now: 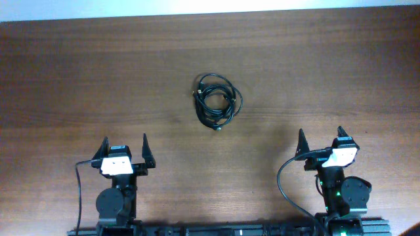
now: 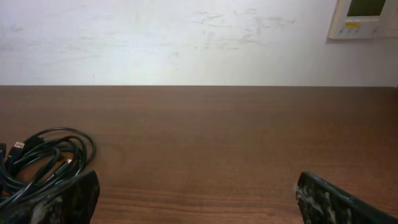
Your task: Untangle cables
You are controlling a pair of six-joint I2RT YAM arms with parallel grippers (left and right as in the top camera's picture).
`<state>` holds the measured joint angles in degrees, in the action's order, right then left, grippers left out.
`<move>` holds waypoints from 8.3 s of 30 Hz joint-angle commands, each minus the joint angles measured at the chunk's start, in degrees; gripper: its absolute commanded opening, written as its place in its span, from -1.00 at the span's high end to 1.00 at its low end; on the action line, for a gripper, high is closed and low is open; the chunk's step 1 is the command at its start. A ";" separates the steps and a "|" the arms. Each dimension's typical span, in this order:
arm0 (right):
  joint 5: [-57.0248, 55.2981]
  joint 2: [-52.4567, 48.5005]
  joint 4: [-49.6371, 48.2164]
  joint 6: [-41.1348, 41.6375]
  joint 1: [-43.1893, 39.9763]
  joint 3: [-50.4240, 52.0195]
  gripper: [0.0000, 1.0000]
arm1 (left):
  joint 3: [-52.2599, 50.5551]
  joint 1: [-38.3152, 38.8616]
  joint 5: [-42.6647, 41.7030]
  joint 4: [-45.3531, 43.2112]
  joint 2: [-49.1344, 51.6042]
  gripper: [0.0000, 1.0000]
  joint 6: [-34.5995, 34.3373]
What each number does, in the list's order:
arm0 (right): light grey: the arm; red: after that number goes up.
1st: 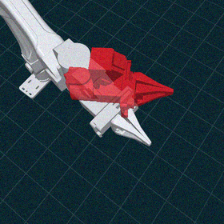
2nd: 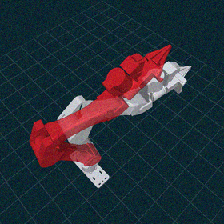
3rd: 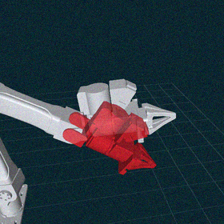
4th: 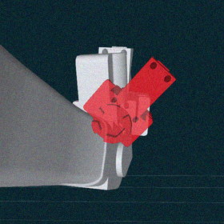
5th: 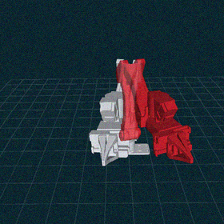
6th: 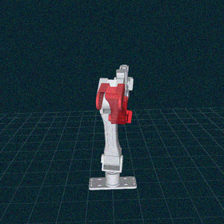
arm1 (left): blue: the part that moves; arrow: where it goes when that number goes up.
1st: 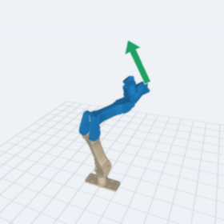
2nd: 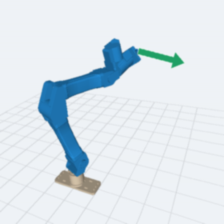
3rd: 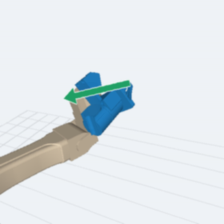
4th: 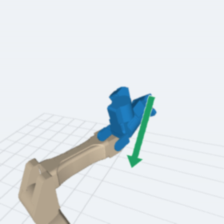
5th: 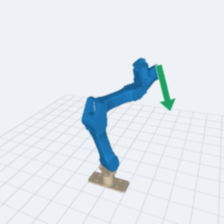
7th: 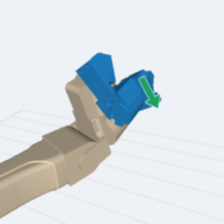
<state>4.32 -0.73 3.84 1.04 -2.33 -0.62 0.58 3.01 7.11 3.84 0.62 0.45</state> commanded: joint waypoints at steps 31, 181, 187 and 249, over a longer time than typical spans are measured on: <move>-0.50 0.37 0.42 -0.17 -0.33 0.31 -0.97 | -0.07 0.22 0.22 0.33 -0.28 -0.97 0.46; 51.93 -117.35 49.31 43.21 22.75 -171.80 0.92 | 88.26 4.13 -24.24 60.13 103.95 -0.98 -9.62; 58.10 -117.35 -0.35 82.75 14.64 -171.80 0.92 | 88.26 4.13 -24.24 60.08 103.95 -0.98 -9.35; 81.31 -118.29 10.99 66.95 7.80 -168.01 -0.78 | 92.56 7.43 -77.00 38.73 94.86 1.00 0.81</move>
<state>79.70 -118.63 15.05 80.49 6.09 -168.57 89.43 14.28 -67.92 44.03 96.55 11.70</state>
